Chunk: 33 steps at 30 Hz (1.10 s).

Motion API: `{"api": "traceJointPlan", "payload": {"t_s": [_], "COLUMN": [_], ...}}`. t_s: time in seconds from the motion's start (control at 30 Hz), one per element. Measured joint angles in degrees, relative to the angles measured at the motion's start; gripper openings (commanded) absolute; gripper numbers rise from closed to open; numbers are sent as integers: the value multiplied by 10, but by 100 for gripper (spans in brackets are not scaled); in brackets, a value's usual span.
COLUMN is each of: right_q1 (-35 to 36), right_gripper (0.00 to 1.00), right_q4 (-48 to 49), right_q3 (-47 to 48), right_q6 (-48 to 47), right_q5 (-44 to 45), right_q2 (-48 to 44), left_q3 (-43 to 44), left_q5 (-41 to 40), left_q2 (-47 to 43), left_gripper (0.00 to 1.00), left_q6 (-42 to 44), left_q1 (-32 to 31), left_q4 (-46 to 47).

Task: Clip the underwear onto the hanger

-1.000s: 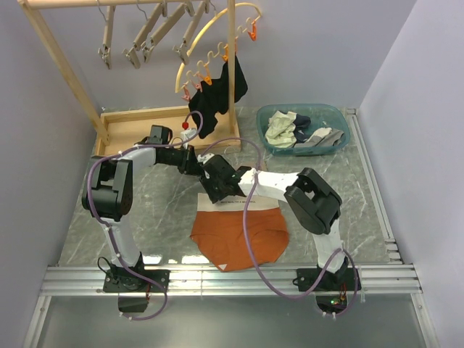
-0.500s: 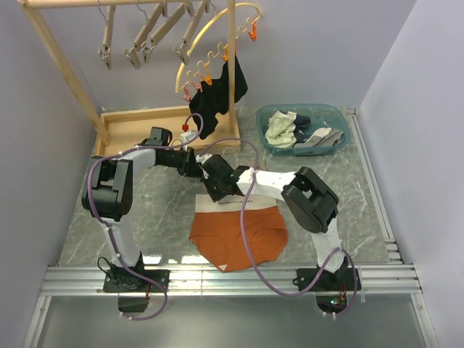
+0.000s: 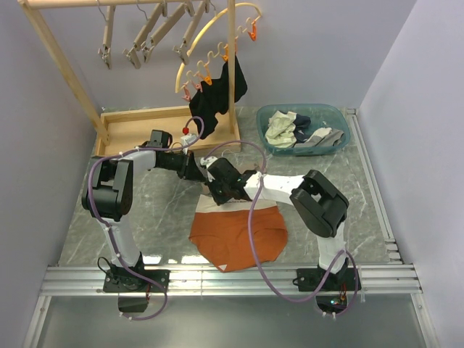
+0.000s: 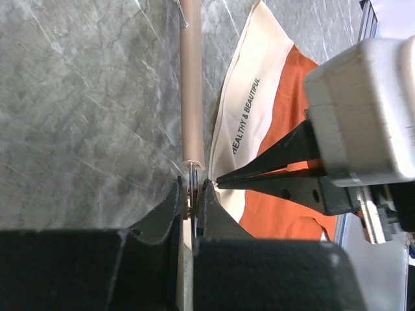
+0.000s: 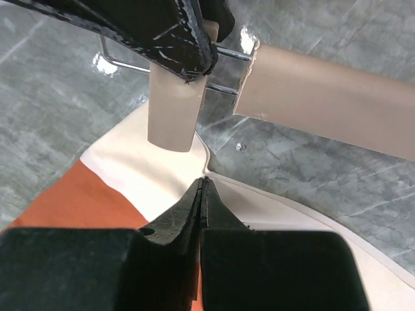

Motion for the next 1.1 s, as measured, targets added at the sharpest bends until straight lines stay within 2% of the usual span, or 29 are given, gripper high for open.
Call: {"api": "traceJointPlan", "payload": {"t_s": [0.57,1.1], "right_q1": [0,0], "right_gripper": [0,0], "right_q4": [17,18], "right_q3": [-6,-6], "right_q6": [-18,-20], "right_q5": [-1,-4], "right_q2": [-40,-40], "left_q3": [0,0], "left_q5": [20,70], "left_q2": [9,22], "left_gripper": [0,0], "left_q6": [4,50], "left_q1": [0,0], "left_q4": [10,-23]}}
